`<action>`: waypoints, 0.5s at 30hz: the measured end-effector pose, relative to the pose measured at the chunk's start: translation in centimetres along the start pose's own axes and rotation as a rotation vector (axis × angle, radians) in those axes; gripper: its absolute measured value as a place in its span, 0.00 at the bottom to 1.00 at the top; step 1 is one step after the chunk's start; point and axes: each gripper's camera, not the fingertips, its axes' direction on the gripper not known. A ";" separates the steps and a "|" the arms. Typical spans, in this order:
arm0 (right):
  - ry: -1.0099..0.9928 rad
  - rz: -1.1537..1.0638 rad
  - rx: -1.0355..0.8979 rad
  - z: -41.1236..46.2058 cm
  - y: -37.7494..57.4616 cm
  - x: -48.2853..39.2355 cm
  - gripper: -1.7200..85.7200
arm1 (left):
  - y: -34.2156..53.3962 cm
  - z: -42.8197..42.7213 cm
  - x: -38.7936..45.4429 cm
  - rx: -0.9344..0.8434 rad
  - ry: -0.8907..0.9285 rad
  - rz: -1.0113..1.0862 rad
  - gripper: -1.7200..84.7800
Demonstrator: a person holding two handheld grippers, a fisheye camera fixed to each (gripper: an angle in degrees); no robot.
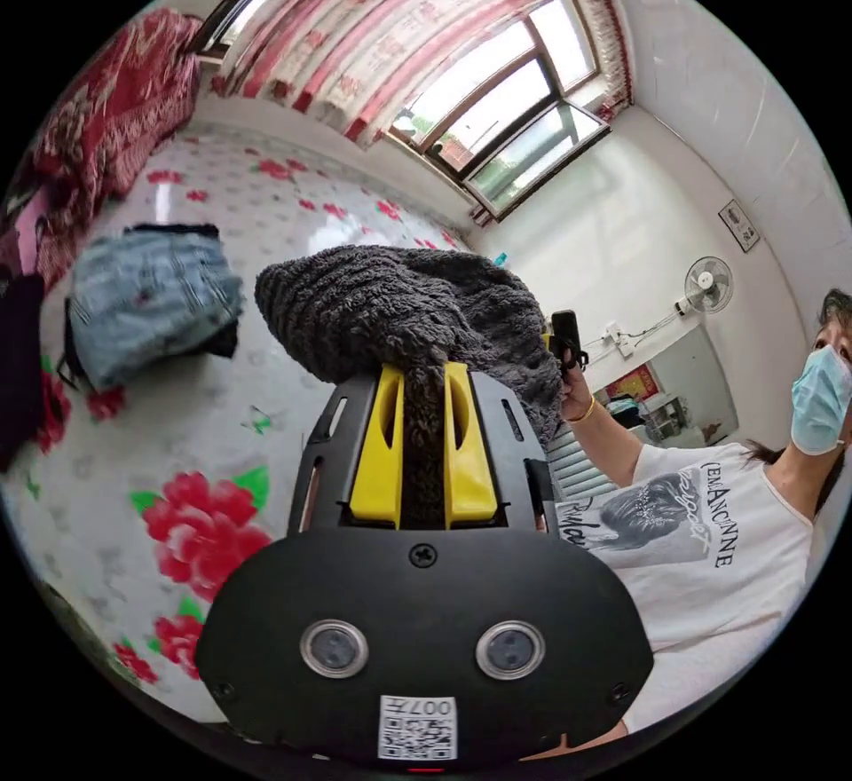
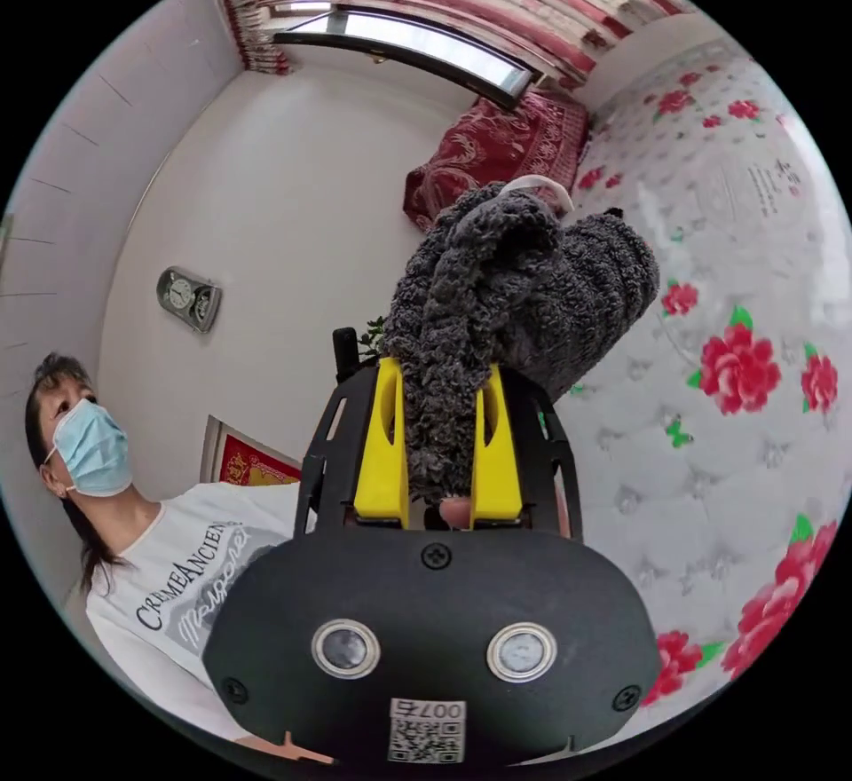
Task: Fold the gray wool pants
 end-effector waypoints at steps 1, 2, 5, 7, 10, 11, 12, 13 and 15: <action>0.000 -0.035 -0.004 2.7 -3.5 -0.9 0.12 | -2.6 -1.9 -1.0 0.015 -0.051 0.012 0.10; 0.004 -0.052 -0.006 4.1 -5.2 -1.2 0.12 | -3.8 -2.8 -1.5 0.021 -0.082 0.015 0.10; 0.075 -0.049 -0.004 11.5 -12.6 -0.4 0.14 | -8.0 -5.5 -5.1 0.086 -0.301 -0.016 0.12; 0.217 -0.012 -0.063 17.2 -15.6 2.8 0.15 | -8.1 -5.1 -9.1 0.109 -0.460 -0.078 0.14; 0.332 0.066 -0.162 22.0 -13.1 8.9 0.16 | -3.9 -1.3 -14.0 0.049 -0.452 -0.213 0.15; 0.348 0.078 -0.184 22.6 -11.8 10.2 0.16 | -2.6 -0.1 -14.4 0.038 -0.446 -0.222 0.15; 0.398 0.100 -0.239 23.5 -8.9 12.7 0.16 | 0.2 2.4 -14.9 0.008 -0.451 -0.236 0.15; 0.478 0.125 -0.309 24.0 -5.3 15.2 0.16 | 3.1 5.3 -14.9 -0.040 -0.470 -0.249 0.15; 0.608 0.155 -0.414 23.6 0.7 18.2 0.16 | 7.1 9.9 -14.1 -0.142 -0.475 -0.274 0.15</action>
